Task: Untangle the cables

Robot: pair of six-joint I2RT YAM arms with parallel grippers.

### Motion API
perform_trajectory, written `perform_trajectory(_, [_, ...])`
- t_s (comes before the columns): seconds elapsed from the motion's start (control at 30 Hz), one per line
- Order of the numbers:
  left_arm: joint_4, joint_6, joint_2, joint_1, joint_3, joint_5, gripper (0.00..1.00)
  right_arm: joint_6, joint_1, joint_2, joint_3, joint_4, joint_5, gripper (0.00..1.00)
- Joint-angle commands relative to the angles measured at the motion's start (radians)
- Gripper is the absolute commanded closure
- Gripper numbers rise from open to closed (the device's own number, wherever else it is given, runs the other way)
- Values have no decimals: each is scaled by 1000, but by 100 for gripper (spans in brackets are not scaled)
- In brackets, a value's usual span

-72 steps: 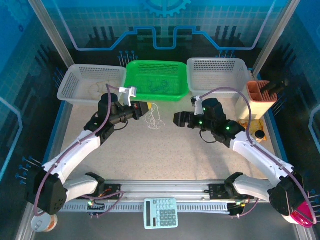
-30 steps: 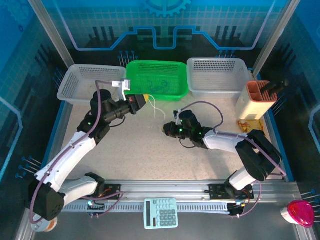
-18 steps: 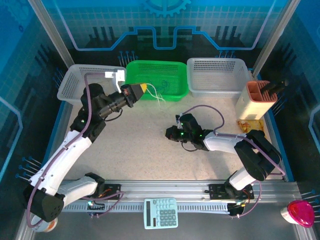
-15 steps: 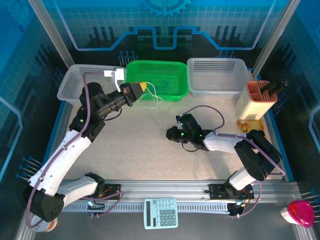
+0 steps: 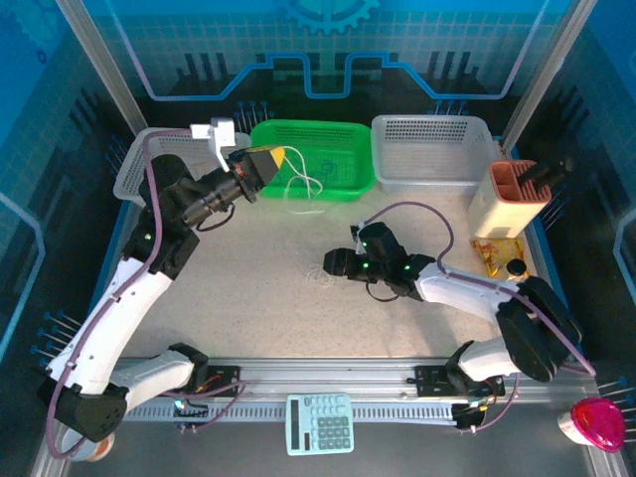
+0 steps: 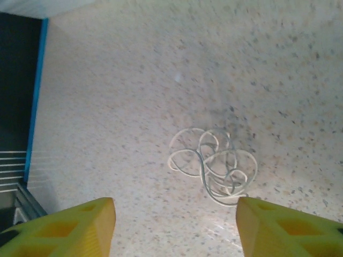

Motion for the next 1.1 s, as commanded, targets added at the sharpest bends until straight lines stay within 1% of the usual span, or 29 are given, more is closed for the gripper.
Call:
perform_trajectory(0.0, [-18,17,-12,1,-43,-9,100,-69,14,-97,56,-132,52,34])
perform_trajectory(0.13, [-12,11,-11,0,-92,-10,100,-107,14,-194,88,-222,95,34])
perform_trajectory(0.23, [-12,9,-8,-1,-127,-11,100,-144,14,-261,123,-266,113,36])
perform_trajectory(0.47, [13,-2,4,0,-200,27,100,-293,13,-340,254,-259,55,40])
perform_trajectory(0.63, [29,-6,16,-1,-222,74,100,-369,13,-300,341,-225,-27,41])
perform_trajectory(0.73, [38,-14,27,-1,-225,106,100,-380,13,-248,386,-194,-77,42])
perform_trajectory(0.9, [54,-25,33,-1,-228,138,100,-381,6,-175,435,-158,-109,44])
perform_trajectory(1.07, [61,-35,34,-2,-231,159,100,-350,-9,-123,456,-107,-158,47])
